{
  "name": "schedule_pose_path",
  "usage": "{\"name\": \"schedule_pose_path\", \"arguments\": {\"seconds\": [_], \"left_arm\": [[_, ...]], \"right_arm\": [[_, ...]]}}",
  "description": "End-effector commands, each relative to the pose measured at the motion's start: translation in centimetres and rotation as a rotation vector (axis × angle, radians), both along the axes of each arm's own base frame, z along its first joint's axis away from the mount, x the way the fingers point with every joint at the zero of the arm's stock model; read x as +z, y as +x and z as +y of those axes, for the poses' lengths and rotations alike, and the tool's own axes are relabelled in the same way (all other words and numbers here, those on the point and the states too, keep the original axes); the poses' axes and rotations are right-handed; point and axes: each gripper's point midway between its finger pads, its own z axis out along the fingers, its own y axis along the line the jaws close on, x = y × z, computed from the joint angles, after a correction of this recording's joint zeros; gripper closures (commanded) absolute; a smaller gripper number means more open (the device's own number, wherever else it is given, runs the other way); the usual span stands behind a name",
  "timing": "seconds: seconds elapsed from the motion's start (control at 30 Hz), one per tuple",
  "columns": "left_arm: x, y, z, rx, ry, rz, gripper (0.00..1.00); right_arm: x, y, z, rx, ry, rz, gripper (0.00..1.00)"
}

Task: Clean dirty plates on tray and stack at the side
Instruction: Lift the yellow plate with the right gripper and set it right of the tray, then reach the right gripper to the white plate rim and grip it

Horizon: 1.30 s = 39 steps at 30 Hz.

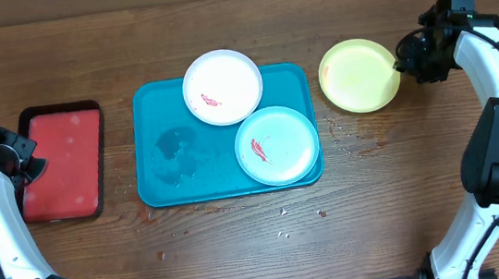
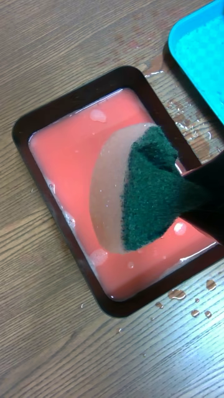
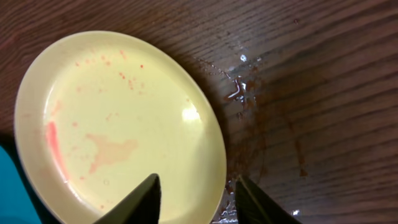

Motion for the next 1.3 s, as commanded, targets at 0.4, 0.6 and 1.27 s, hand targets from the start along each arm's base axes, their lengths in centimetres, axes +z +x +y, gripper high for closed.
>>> {"name": "schedule_pose_path", "arguments": {"seconds": [0.4,0.6,1.27], "left_arm": [[-0.1,0.3,-0.3,0.0,-0.022,-0.021,0.96],[-0.1,0.2,-0.3,0.0,-0.023,-0.019,0.96],[0.0,0.6,-0.6,-0.012,-0.038,-0.035,0.96]], "right_arm": [[4.0,5.6,18.1,0.428,0.203,-0.344,0.48],[0.9,6.4,23.9,0.485,-0.023,-0.385,0.34],[-1.1,-2.1,39.0,0.857,-0.064,-0.366,0.31]]}}
